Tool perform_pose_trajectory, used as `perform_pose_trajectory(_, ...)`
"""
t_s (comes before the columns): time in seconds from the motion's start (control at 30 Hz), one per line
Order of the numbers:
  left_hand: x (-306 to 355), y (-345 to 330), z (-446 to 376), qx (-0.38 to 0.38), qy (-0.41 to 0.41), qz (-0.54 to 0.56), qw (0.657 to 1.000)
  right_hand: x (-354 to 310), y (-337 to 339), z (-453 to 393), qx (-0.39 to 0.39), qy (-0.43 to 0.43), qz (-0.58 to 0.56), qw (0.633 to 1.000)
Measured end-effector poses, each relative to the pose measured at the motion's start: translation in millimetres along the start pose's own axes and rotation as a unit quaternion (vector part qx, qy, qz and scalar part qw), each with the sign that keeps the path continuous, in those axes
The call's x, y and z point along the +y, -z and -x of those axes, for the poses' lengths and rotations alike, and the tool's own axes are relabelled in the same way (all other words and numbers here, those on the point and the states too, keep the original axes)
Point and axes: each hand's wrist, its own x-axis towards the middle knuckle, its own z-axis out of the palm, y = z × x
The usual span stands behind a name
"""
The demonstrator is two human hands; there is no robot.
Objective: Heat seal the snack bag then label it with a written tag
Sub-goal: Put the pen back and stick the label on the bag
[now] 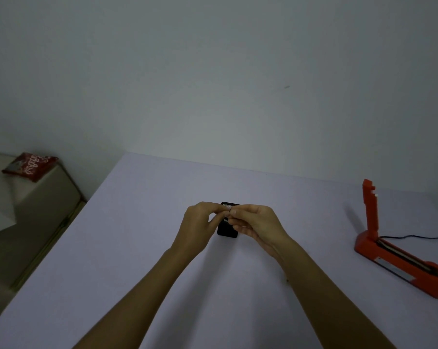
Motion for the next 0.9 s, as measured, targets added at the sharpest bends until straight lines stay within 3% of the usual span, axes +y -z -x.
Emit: perform_pose_trajectory(0.9,5.2,8.7,-5.9,-0.016,0.015,0.020,1.000,-11.6,-0.5,3.3,-0.007,0.022,0.041,0.999)
